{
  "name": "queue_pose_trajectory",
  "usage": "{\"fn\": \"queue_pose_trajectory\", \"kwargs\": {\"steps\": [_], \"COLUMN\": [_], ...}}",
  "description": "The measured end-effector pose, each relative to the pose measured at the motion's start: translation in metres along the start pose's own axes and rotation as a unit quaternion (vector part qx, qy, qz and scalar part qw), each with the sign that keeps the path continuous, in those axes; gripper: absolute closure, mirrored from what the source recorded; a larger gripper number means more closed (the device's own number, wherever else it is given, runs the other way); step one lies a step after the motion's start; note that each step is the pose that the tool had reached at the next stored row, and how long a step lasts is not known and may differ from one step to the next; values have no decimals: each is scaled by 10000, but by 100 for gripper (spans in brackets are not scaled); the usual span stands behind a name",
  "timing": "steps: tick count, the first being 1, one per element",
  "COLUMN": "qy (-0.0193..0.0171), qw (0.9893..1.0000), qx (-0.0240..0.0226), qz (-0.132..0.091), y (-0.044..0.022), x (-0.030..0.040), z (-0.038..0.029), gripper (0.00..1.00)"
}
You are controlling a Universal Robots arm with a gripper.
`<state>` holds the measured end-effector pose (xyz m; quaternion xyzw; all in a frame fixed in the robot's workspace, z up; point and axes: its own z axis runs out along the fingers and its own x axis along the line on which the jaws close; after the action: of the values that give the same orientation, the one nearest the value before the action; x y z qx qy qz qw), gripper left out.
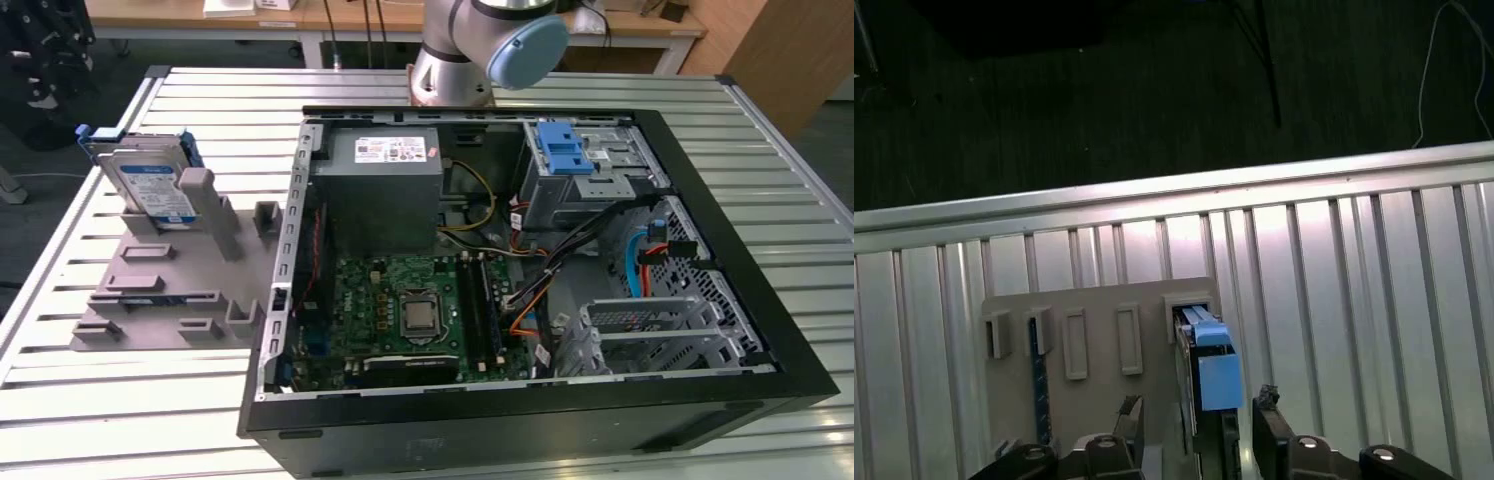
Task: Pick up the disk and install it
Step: 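Pick up the disk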
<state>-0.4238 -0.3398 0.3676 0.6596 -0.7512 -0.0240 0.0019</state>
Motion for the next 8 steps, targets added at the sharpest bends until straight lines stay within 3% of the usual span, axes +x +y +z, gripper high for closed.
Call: {"fn": "queue_pose_trajectory", "kwargs": {"steps": [1, 4, 8], "qy": [15, 43, 47], "qw": [10000, 10000, 10000], "qx": [3, 14, 53], "qz": [-13, -13, -13], "y": [6, 6, 8], "x": [-69, -69, -68], "z": [96, 142, 205], "gripper": [41, 40, 34]}}
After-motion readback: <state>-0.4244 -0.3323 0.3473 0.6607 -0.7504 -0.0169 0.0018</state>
